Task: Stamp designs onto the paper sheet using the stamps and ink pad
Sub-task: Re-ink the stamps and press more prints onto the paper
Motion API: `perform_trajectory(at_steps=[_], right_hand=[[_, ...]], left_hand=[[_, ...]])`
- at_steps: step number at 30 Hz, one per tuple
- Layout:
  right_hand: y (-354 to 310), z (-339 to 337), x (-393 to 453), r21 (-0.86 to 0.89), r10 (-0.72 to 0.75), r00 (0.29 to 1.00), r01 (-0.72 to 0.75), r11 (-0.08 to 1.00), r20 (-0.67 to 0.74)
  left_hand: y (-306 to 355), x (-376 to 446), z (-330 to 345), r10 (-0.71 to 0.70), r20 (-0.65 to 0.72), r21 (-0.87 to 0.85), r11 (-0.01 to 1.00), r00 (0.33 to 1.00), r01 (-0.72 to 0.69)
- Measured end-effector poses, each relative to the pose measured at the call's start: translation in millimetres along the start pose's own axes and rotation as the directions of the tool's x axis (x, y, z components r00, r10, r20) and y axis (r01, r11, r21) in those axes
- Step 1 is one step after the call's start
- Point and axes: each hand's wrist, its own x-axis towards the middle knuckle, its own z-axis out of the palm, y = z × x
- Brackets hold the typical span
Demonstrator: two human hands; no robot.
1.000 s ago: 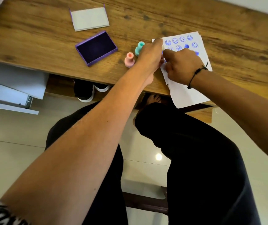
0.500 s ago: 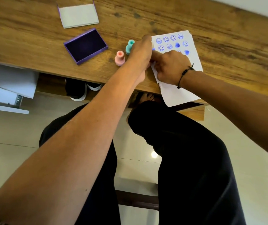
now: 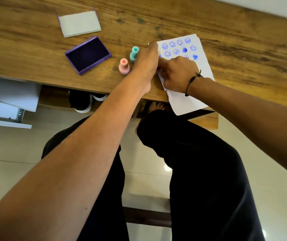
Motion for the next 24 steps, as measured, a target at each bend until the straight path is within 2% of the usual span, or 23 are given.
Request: perform_trajectory(at_steps=[7, 9, 11, 13, 16, 24], right_hand=[[4.0, -8.7, 3.9, -0.024, 0.028, 0.993, -0.025, 0.999, 0.112], [6.7, -19.1, -0.2, 0.067, 0.073, 0.994, -0.079, 0.995, 0.079], [11.8, -35.7, -7.0, 0.212, 0.15, 0.989, -0.144, 0.967, -0.011], [20.0, -51.9, -14.3, 0.401, 0.239, 0.967, -0.184, 0.897, -0.091], [21.8, -66.5, -29.0, 0.622, 0.307, 0.947, -0.188, 0.76, -0.089], [4.6, -68.4, -47.5, 0.837, 0.4, 0.916, -0.231, 0.496, 0.015]], left_hand=[[-1.7, 4.0, -3.6, -0.046, -0.009, -0.042, 0.998, 0.999, 0.045], [-0.8, 3.1, -5.0, -0.062, -0.004, -0.064, 0.996, 0.998, 0.061], [-0.3, 1.5, -6.2, -0.057, -0.01, -0.059, 0.997, 0.998, 0.056], [0.4, -1.2, -6.9, -0.05, -0.005, -0.041, 0.998, 0.999, 0.05], [2.5, -8.1, -11.3, -0.043, 0.01, -0.012, 0.999, 0.999, 0.043], [14.4, -38.0, -38.0, 0.073, 0.066, 0.014, 0.997, 0.995, -0.074]])
